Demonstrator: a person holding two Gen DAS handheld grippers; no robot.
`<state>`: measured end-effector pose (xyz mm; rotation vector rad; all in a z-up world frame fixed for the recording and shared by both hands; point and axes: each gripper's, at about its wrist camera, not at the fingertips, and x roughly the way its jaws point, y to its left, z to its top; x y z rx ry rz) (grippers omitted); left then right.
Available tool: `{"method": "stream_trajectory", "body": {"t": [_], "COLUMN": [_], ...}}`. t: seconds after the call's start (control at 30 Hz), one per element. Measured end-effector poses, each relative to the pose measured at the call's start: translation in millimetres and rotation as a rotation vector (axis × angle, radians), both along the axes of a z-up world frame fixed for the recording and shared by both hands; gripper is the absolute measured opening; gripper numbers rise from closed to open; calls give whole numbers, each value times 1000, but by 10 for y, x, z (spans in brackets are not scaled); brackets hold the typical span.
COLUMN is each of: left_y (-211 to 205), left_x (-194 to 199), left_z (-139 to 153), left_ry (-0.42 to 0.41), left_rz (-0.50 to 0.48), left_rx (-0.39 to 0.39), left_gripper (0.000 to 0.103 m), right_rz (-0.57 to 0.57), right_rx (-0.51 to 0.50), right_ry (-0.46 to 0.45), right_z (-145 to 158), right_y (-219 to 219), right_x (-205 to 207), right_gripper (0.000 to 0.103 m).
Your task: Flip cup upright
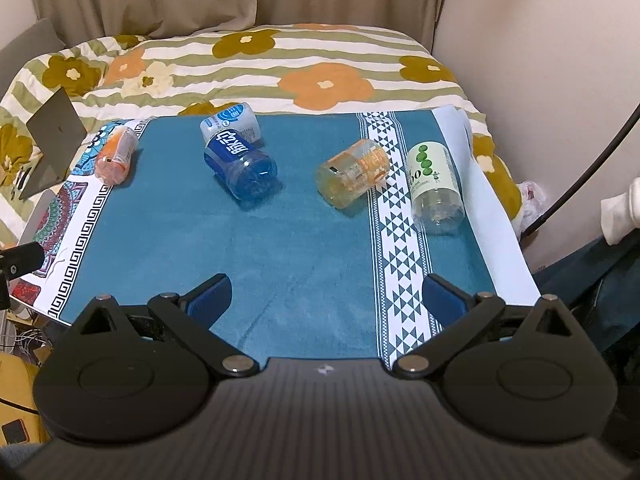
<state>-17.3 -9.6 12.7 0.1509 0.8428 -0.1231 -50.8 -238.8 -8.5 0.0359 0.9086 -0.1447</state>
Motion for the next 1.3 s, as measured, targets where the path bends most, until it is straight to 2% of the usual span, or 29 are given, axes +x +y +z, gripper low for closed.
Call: {"method": "stream_trajectory", "body": {"t": [1.3], "left_y": [13], "left_x": [61], "left_z": [3], "left_ry": [6], "left_rz": [2], "left_rx": [-5], "left_gripper": [103], "right_rz": [-9], "right_rx": [-6], "right_ry": [16], "right_z": [-30], "right_y": [42], "right_x": [71], "right_gripper": [103]}}
